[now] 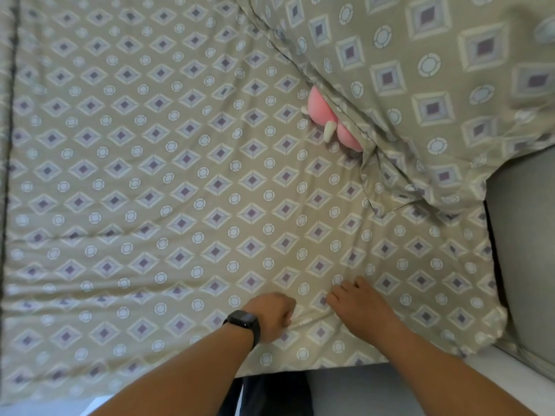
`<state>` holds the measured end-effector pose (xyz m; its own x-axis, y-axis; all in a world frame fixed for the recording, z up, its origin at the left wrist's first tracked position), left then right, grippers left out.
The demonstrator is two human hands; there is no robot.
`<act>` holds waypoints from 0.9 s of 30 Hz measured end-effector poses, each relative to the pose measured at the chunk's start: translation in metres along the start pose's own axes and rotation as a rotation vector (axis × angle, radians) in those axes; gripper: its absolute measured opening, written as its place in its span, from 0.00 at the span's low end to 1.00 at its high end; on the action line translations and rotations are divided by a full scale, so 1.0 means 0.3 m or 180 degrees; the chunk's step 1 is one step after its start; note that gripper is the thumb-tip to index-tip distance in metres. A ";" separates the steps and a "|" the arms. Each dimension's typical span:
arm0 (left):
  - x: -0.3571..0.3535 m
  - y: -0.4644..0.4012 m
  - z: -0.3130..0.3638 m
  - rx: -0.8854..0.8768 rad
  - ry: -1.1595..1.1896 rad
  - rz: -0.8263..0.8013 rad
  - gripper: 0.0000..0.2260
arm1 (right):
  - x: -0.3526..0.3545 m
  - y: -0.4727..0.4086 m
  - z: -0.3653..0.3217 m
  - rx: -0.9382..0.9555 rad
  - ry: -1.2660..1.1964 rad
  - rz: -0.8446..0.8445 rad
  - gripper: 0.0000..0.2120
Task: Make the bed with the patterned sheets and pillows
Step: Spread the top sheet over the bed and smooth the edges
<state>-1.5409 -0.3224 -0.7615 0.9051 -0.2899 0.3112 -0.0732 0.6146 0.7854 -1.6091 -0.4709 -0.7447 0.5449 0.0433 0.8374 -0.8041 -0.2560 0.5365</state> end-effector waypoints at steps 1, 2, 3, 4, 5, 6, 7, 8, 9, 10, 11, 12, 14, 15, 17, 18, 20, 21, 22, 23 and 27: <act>0.000 0.011 0.001 -0.0096 0.0054 0.0093 0.07 | 0.005 -0.002 -0.003 -0.0106 -0.0026 0.0036 0.15; 0.000 0.026 -0.002 -0.0175 0.0094 0.0227 0.04 | 0.008 0.005 -0.006 -0.0240 -0.0090 0.0064 0.16; -0.003 0.049 -0.008 -0.0276 0.0087 0.0403 0.01 | 0.008 0.013 -0.009 -0.0380 -0.0163 0.0101 0.17; -0.022 0.082 -0.025 -0.0316 0.0013 0.0583 0.05 | 0.005 0.029 -0.017 -0.0542 -0.0230 0.0133 0.17; -0.045 0.114 -0.054 -0.0308 -0.0130 0.0696 0.10 | 0.005 0.037 -0.022 -0.0685 -0.0276 0.0161 0.18; -0.085 0.153 -0.090 -0.0269 -0.0266 0.0702 0.16 | -0.003 0.047 -0.041 -0.0754 -0.0294 0.0156 0.18; -0.130 0.191 -0.118 -0.0267 -0.0436 0.0645 0.20 | -0.015 0.054 -0.065 -0.0728 -0.0296 0.0140 0.17; -0.169 0.220 -0.136 -0.0315 -0.0704 0.0584 0.24 | -0.029 0.059 -0.092 -0.0602 -0.0306 0.0116 0.16; -0.211 0.240 -0.148 -0.0385 -0.1005 0.0569 0.28 | -0.043 0.066 -0.123 -0.0426 -0.0322 0.0089 0.16; -0.242 0.249 -0.151 -0.0431 -0.1211 0.0578 0.30 | -0.058 0.071 -0.152 -0.0224 -0.0329 0.0026 0.17; -0.270 0.255 -0.142 -0.0432 -0.1328 0.0638 0.31 | -0.078 0.093 -0.178 -0.0075 -0.0329 -0.0031 0.19; -0.274 0.253 -0.134 -0.0445 -0.1408 0.0711 0.31 | -0.084 0.105 -0.185 0.0012 -0.0317 -0.0057 0.21; -0.281 0.247 -0.093 -0.0518 -0.1442 0.0840 0.29 | -0.094 0.151 -0.193 0.0174 -0.0219 -0.0108 0.26; -0.281 0.236 -0.077 -0.0566 -0.1530 0.0846 0.28 | -0.099 0.167 -0.186 0.0290 -0.0140 -0.0139 0.28; -0.292 0.214 -0.046 -0.0600 -0.1706 0.0812 0.25 | -0.120 0.205 -0.176 0.0473 0.0040 -0.0238 0.27; -0.301 0.203 -0.024 -0.0594 -0.1772 0.0680 0.23 | -0.130 0.224 -0.176 0.0527 0.0104 -0.0293 0.24; -0.317 0.189 0.000 -0.0461 -0.1824 0.0339 0.18 | -0.127 0.237 -0.184 0.0531 0.0224 -0.0159 0.17; -0.335 0.181 0.008 -0.0391 -0.1842 0.0190 0.17 | -0.121 0.247 -0.186 0.0488 0.0238 -0.0020 0.15; -0.355 0.179 0.009 -0.0335 -0.1835 0.0066 0.17 | -0.113 0.256 -0.190 0.0453 0.0191 0.0079 0.12; -0.375 0.178 0.014 -0.0277 -0.1784 -0.0060 0.17 | -0.112 0.271 -0.188 0.0428 0.0110 0.0167 0.11; -0.402 0.190 0.035 -0.0073 -0.1453 -0.0209 0.16 | -0.159 0.329 -0.168 0.0095 -0.0139 0.0188 0.13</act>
<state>-1.6587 -0.2601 -0.7488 0.6299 -0.6191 0.4690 -0.0081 0.5986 0.8010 -1.7266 -0.4495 -0.7264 0.5070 -0.0148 0.8618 -0.8282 -0.2855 0.4823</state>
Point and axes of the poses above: each hand's wrist, its own y-axis away from the middle knuckle, its own x-axis out of the back of the hand, z = x × y, the point moved 8 cm from there along -y, towards the middle knuckle, and after that the axes turned 3 degrees about -z, right-handed, at the moved point
